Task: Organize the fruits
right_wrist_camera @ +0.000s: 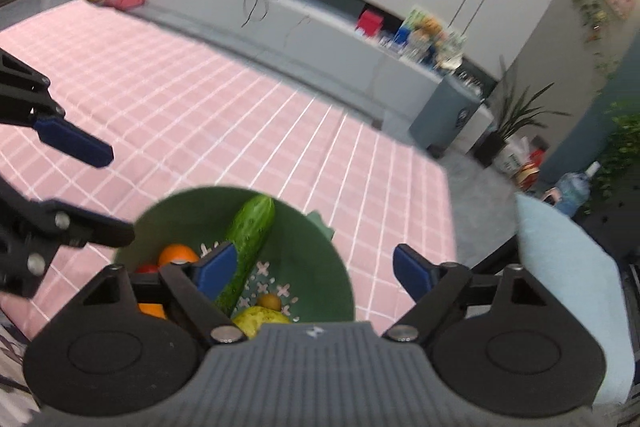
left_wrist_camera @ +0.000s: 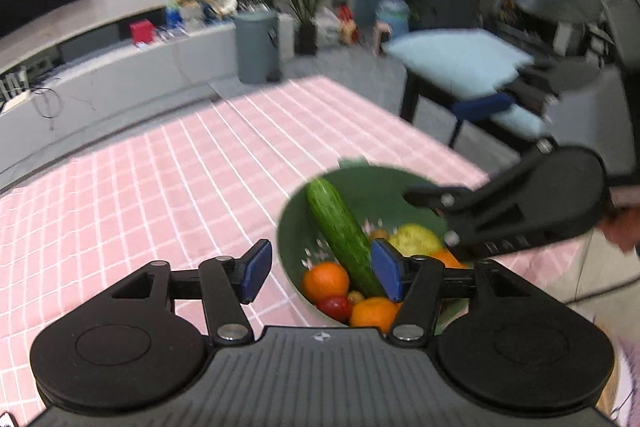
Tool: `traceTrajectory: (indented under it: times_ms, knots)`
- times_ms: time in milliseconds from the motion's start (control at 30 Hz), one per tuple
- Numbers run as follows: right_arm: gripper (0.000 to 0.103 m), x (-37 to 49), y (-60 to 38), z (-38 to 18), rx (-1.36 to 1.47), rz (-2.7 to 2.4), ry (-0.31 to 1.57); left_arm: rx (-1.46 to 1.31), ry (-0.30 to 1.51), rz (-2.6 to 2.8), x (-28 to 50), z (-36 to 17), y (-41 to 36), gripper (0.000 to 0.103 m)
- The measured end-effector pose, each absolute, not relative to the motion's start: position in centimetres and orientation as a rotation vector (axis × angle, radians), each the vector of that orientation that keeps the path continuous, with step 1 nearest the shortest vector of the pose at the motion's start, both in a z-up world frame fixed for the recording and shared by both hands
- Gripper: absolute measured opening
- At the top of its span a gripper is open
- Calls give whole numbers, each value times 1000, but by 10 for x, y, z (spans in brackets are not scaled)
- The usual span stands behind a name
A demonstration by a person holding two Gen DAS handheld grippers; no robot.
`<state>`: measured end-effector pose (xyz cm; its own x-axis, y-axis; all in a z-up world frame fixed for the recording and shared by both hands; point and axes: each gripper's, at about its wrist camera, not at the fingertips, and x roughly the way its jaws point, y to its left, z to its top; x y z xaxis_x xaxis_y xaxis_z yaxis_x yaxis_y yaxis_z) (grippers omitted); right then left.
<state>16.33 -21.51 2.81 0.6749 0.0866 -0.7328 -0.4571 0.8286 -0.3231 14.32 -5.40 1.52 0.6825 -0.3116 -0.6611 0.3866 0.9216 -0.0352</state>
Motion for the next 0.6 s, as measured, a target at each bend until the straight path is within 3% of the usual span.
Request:
traceTrajectory:
  times_ms: [300,600]
  knots:
    - [92,101,-217,67,-285,286,671,28,555,-324,103,43,-26,82]
    - [94,43,-206,51,-69,275,649,-12,479,-227,73,37,-14,85]
